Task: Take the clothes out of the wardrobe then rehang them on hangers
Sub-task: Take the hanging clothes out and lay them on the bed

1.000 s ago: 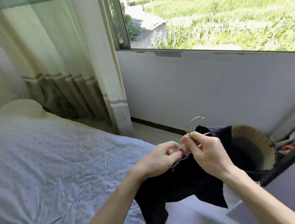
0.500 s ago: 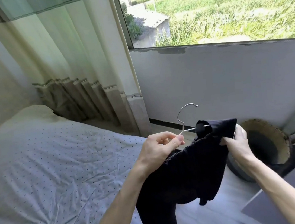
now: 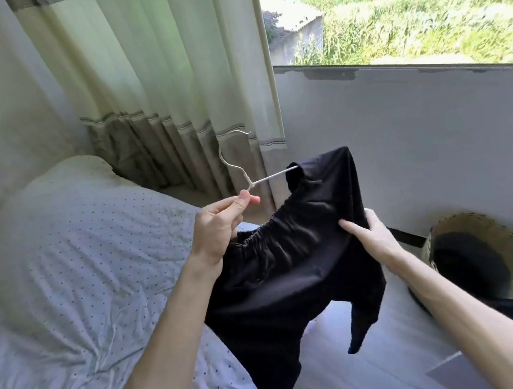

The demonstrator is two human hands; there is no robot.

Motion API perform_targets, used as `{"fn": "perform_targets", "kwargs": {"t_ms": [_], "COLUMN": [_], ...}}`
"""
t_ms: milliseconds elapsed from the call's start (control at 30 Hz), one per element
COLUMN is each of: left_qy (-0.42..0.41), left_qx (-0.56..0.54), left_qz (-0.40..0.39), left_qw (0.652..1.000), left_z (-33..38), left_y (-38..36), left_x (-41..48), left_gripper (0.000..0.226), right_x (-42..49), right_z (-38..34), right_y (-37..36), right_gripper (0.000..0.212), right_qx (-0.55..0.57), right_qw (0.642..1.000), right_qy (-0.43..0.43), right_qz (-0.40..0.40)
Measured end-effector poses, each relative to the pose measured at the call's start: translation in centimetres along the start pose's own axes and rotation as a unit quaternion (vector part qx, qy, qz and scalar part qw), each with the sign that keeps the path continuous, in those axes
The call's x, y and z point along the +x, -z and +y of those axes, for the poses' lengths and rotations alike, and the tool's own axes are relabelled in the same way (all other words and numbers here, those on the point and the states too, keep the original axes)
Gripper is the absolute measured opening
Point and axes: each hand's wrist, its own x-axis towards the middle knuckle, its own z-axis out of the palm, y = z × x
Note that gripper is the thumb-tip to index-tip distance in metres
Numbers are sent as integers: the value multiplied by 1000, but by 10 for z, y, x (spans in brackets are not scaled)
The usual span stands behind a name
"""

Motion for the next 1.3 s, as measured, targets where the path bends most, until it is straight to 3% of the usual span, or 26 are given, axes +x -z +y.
{"fn": "perform_targets", "kwargs": {"t_ms": [100, 267, 333, 433, 500, 767, 1033, 1167, 1233, 1300], "left_qy": [4, 13, 19, 37, 64, 208, 272, 283, 280, 282], "left_qx": [-10, -16, -8, 16, 40, 246, 238, 214, 214, 204], "left_qz": [40, 93, 112, 124, 132, 66, 99, 115, 139, 167], "left_qw": [999, 995, 993, 991, 988, 944, 927, 928, 925, 922], "left_z": [-1, -21, -41, -84, -121, -305, -444, -487, -500, -509], "left_y": [34, 120, 158, 215, 250, 340, 337, 336, 340, 344], "left_x": [29, 97, 130, 184, 221, 350, 413, 422, 427, 431], "left_gripper": [29, 32, 33, 32, 30, 23, 24, 23, 24, 25], "right_x": [29, 91, 118, 162, 187, 228, 203, 196, 196, 198], "right_z": [-35, -84, -91, -91, -85, 18, 139, 163, 170, 172], "right_y": [-33, -113, -154, -221, -263, -371, -407, -419, -421, -420], "right_gripper": [41, 51, 44, 36, 46, 54, 58, 62, 51, 22], "right_qx": [-34, -105, -136, -191, -220, -352, -441, -449, -447, -469], "right_qw": [999, 990, 985, 977, 971, 904, 789, 776, 781, 759], "right_qy": [27, 86, 92, 62, 14, -133, -258, -288, -303, -295], "right_qz": [-4, -31, -45, -64, -88, -205, -341, -337, -313, -343]}}
